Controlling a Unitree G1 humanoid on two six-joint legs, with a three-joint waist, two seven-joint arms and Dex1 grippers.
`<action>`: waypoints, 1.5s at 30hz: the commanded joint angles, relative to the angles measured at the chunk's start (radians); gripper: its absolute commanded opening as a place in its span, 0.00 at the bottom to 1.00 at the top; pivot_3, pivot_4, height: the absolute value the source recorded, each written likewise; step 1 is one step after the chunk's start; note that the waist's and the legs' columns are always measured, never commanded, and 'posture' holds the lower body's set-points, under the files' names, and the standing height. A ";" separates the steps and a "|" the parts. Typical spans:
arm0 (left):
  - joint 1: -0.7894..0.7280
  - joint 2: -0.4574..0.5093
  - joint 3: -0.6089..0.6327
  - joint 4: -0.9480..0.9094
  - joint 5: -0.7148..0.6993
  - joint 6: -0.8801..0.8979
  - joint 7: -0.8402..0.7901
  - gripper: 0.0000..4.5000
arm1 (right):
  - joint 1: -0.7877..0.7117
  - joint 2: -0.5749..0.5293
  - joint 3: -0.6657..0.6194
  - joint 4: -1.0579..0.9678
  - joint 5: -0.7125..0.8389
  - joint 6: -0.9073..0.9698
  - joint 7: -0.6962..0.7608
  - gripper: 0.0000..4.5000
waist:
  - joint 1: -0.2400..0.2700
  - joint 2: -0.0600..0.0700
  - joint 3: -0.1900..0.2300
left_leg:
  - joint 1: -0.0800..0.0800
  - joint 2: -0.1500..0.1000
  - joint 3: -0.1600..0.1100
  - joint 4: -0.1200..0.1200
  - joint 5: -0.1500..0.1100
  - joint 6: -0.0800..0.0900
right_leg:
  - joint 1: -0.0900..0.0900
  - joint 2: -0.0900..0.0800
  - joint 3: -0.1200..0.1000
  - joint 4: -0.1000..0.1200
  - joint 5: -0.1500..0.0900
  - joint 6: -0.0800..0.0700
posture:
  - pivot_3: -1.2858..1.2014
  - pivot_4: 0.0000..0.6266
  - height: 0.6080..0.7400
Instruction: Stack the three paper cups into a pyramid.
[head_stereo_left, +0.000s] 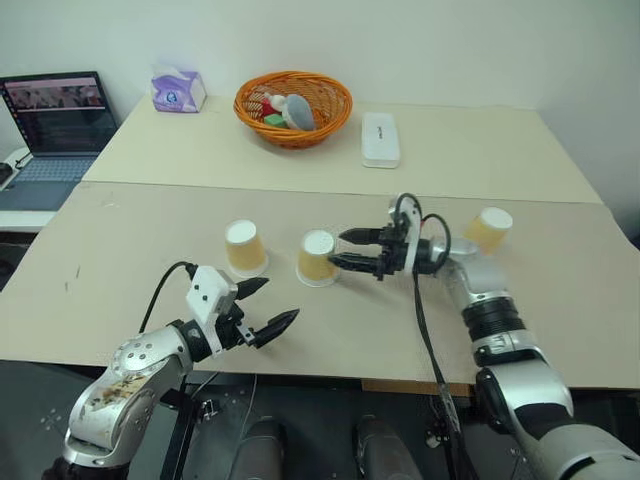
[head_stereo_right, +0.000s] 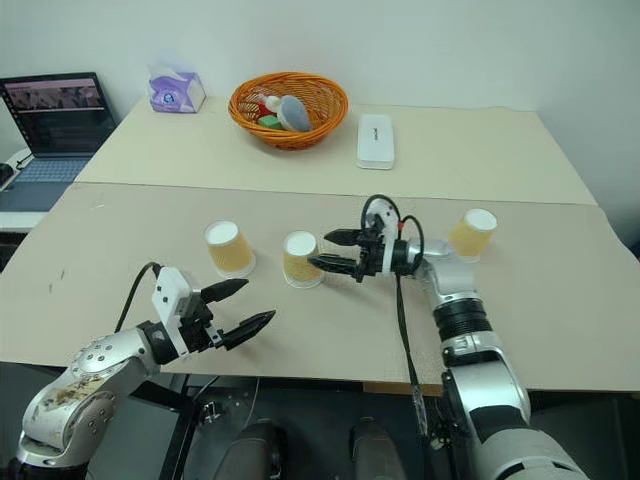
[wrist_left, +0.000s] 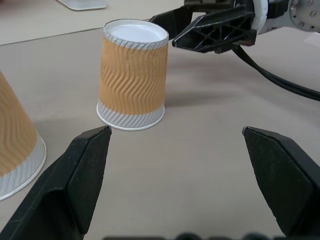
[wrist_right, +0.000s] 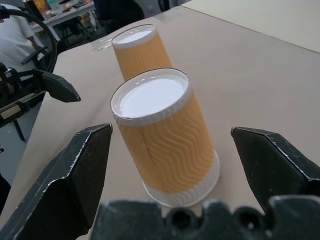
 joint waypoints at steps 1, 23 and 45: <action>-0.035 -0.002 -0.019 0.014 -0.005 -0.019 -0.035 1.00 | 0.048 -0.077 -0.080 -0.152 0.076 0.072 0.005 0.99 | 0.000 0.000 0.000 | 0.000 0.000 0.000 0.000 0.000 0.000 | 0.000 0.000 0.000 0.000 0.000 0.000 | 0.52 0.24 0.50; -0.212 -0.014 -0.121 0.189 0.035 -0.061 -0.197 1.00 | 0.544 -0.278 -0.482 -0.543 0.056 0.019 -0.415 0.99 | -0.005 0.000 0.000 | 0.001 0.000 0.000 0.000 0.000 0.000 | 0.001 0.001 0.001 0.000 0.000 0.000 | 0.52 0.24 0.50; -0.182 -0.017 -0.098 0.164 0.045 -0.067 -0.182 1.00 | 0.287 -0.313 -0.398 -0.027 -0.056 -0.245 -0.445 0.99 | -0.003 0.000 0.000 | 0.000 0.000 0.001 0.000 0.000 0.000 | 0.000 0.001 0.002 0.000 0.000 0.000 | 0.52 0.24 0.50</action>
